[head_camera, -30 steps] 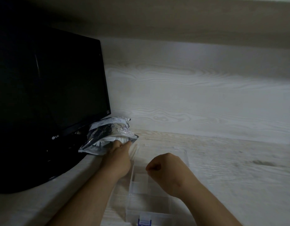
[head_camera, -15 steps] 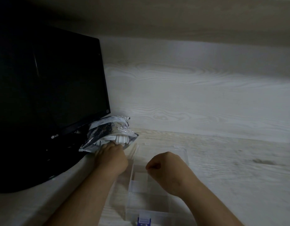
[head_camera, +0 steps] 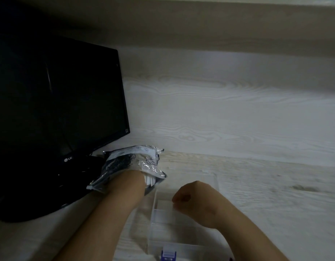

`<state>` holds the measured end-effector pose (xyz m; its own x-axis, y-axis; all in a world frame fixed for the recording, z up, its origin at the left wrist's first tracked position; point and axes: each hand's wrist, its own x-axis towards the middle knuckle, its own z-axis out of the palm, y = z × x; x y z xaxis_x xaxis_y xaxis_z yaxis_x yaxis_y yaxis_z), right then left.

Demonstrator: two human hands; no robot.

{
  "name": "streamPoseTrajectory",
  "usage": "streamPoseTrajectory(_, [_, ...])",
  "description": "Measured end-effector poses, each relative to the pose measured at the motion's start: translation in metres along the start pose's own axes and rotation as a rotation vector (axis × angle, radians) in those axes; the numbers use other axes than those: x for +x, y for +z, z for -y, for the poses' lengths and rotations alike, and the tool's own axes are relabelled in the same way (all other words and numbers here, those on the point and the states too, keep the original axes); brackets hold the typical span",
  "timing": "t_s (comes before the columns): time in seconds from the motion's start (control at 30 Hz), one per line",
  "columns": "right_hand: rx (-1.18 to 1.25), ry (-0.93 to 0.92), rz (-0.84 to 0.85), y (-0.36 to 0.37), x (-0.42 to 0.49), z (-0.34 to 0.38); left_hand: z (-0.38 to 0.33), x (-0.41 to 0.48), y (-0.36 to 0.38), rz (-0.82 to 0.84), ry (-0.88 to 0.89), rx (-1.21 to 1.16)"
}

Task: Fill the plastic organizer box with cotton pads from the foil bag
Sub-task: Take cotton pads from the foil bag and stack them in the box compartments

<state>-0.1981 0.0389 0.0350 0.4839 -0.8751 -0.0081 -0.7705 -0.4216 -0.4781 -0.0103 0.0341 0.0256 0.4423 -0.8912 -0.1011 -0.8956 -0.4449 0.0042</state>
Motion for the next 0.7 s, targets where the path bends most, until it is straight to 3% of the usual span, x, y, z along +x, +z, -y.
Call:
streamPoseTrajectory(0.1, [-0.004, -0.007, -0.022, -0.001, 0.000, 0.000, 0.004, 0.001, 0.000, -0.051, 0.015, -0.039])
streamPoseTrajectory(0.33, [-0.007, -0.006, -0.067, 0.001, 0.001, -0.002, 0.009, 0.005, -0.001, -0.387, 0.062, -0.372])
streamPoseTrajectory(0.53, [0.010, 0.009, -0.066, 0.003, 0.004, -0.004, 0.007, 0.011, 0.010, -0.486, -0.004, -0.801])
streamPoseTrajectory(0.63, [0.020, 0.014, -0.076, 0.004, 0.004, -0.005, 0.005, 0.026, 0.023, -0.441, -0.013, -1.091])
streamPoseTrajectory(0.7, [0.024, 0.012, -0.085, 0.005, 0.004, -0.005, 0.005, 0.035, 0.031, -0.432, -0.019, -1.158])
